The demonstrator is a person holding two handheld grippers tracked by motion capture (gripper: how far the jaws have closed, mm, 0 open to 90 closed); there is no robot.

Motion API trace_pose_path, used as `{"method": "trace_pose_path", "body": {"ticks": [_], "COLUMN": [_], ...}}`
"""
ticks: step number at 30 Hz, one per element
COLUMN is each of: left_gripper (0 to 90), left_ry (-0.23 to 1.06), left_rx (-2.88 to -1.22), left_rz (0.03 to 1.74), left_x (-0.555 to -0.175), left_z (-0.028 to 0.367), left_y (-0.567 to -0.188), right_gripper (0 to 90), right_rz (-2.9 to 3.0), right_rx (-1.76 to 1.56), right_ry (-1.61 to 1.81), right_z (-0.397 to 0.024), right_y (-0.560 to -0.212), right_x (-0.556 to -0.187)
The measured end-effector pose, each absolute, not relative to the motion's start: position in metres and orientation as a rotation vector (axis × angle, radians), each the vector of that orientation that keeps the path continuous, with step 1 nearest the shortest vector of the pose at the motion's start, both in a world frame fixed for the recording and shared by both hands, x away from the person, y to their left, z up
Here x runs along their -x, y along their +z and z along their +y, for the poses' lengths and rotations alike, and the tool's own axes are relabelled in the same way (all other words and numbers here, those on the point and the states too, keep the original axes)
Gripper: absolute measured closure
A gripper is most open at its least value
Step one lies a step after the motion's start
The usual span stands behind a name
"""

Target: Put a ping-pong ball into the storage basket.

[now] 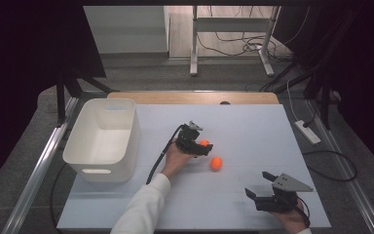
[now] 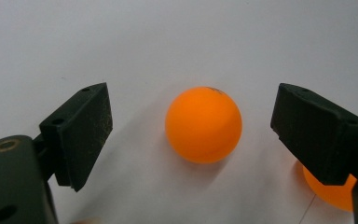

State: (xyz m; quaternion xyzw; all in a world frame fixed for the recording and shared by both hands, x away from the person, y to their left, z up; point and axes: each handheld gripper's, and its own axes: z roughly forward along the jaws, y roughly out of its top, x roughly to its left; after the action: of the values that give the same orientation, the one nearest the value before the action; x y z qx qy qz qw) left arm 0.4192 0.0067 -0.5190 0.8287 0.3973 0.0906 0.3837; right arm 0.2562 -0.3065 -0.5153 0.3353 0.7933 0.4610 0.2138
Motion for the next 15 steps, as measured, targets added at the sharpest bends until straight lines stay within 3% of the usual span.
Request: {"method": "trace_pose_path", "body": {"ticks": [15], "left_gripper": [15.9], "left_ry": [0.207], "left_rx": [-2.143], "left_rz": [1.016], "left_x": [-0.4229], "left_z": [0.0027], "left_y": [-0.5249], "right_gripper": [10.2], "right_rz": [2.204], "right_rx": [-0.933], "right_ry": [1.272], "right_z": [-0.3062], "right_y": [-0.5163], "right_x": [-0.2564]}}
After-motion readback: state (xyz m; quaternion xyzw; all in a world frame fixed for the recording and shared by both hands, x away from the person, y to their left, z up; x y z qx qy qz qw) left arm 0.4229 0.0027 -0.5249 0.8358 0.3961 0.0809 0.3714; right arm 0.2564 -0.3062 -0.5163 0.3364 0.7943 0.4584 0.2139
